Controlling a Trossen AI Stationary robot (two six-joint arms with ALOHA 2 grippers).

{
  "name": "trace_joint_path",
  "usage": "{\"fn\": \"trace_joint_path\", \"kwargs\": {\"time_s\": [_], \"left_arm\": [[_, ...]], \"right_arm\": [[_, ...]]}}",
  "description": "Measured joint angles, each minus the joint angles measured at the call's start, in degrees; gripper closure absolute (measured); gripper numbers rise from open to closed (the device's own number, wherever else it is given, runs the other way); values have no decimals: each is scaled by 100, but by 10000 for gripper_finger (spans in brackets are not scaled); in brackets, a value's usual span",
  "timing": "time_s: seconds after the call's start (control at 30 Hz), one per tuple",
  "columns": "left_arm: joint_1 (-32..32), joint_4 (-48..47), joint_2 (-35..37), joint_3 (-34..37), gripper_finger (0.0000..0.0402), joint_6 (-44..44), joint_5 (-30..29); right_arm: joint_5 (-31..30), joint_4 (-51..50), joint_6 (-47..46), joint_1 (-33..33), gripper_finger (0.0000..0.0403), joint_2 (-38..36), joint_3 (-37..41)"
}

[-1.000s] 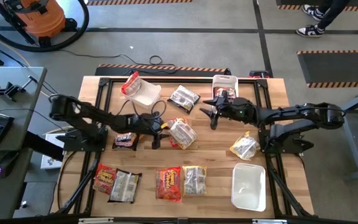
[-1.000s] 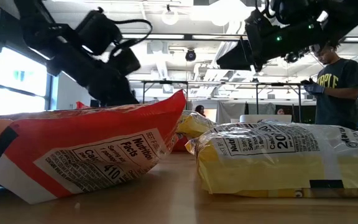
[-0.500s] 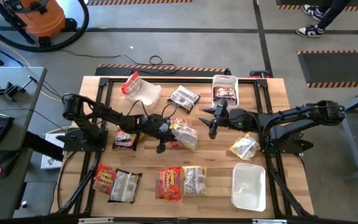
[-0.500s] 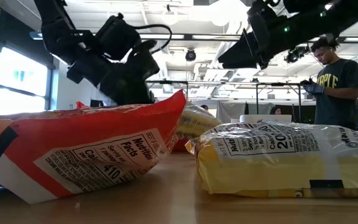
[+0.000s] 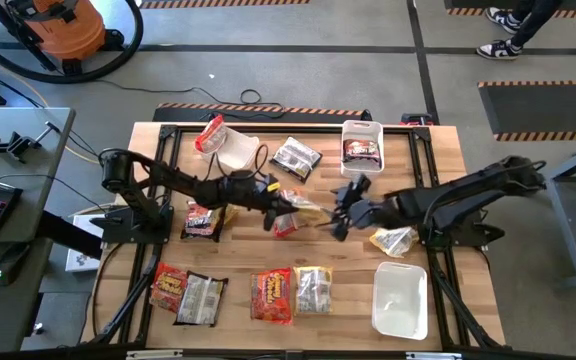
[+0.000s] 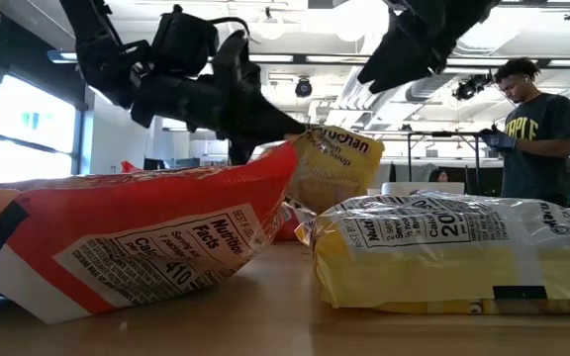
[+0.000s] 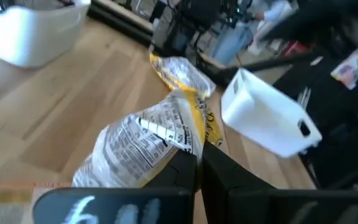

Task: Sort Maruchan noodles
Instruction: Put the yellow noodle pack into the bottom white bin

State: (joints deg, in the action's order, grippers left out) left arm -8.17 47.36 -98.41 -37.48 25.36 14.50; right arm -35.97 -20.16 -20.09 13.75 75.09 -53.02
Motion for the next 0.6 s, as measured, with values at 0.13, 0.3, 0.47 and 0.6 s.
{"fn": "trace_joint_path", "kwargs": {"time_s": [0.13, 0.3, 0.47, 0.6], "left_arm": [[-13, -1, 0, -196, 401, -110, 41], [-10, 3, 0, -392, 401, -286, 353], [-12, -16, 0, -400, 401, -455, 393], [-12, -11, 0, -400, 401, -551, 400]], "right_arm": [[-104, -965, -46, 106, 134, 791, -928], [681, -1984, -50, -168, 134, 1554, -1829], [1144, -2072, -59, -486, 134, 1757, -2128], [1639, -1838, -172, -735, 134, 1762, -1999]]}}
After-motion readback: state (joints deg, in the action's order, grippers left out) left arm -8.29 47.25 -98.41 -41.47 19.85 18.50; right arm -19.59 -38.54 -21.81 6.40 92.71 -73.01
